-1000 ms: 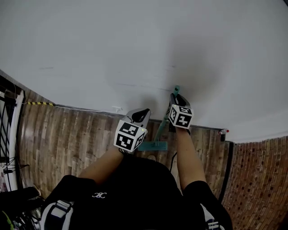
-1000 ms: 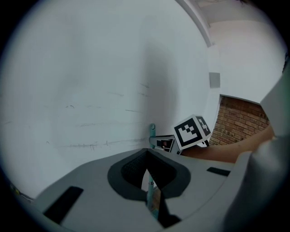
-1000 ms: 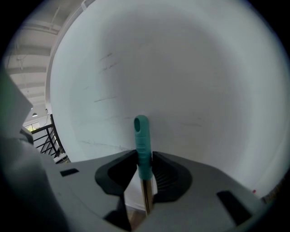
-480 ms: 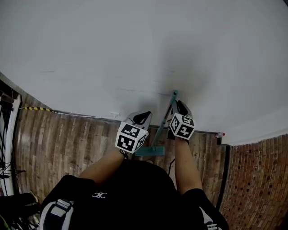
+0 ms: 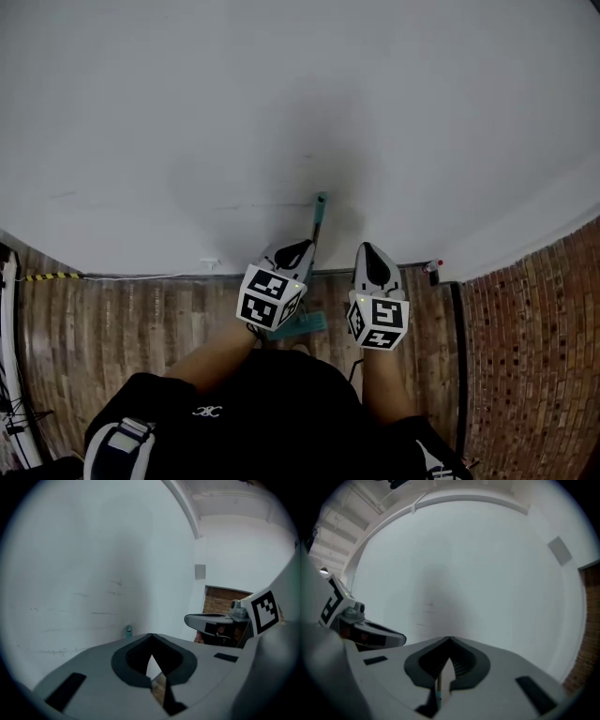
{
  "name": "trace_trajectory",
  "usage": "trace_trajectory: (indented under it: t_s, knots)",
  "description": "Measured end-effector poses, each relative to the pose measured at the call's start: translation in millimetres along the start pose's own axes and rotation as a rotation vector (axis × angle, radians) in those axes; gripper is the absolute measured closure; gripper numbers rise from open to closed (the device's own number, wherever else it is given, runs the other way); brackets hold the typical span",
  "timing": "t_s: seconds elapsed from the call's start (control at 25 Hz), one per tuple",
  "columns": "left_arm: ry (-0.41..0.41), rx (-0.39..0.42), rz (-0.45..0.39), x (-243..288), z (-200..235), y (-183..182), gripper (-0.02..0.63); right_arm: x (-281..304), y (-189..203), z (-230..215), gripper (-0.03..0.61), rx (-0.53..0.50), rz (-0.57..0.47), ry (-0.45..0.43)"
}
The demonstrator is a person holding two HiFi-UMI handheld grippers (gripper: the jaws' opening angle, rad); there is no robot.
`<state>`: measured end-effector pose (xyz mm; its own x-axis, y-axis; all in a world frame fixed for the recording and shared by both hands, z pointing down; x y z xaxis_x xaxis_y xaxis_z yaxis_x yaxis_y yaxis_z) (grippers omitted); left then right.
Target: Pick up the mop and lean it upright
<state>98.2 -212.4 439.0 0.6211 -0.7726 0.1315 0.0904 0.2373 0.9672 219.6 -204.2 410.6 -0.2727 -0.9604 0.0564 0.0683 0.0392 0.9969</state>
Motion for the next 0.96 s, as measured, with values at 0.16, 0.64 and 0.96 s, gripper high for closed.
trace_trajectory:
  t_s: [0.16,0.64,0.96]
  knots:
    - [0.042,0.017,-0.018,11,-14,-8,0.618,-21,2,-9,0.565,0.053,0.001,0.053]
    - [0.069,0.026,0.001,14,-29,-2,0.618,-35,5,-12,0.565,0.112,0.001,0.059]
    - [0.048,0.026,0.0,8,-19,-1,0.618,-29,3,-3,0.565,0.118,-0.004,0.026]
Point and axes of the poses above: the fingertips, and each gripper's own axes: x forward along the fingers, z to its left, y out of its underside, the point moved 2 cm from there along -x, backward along the fingers, and after that the axes turned 10 degrees about -z, right-handed, at the moved point
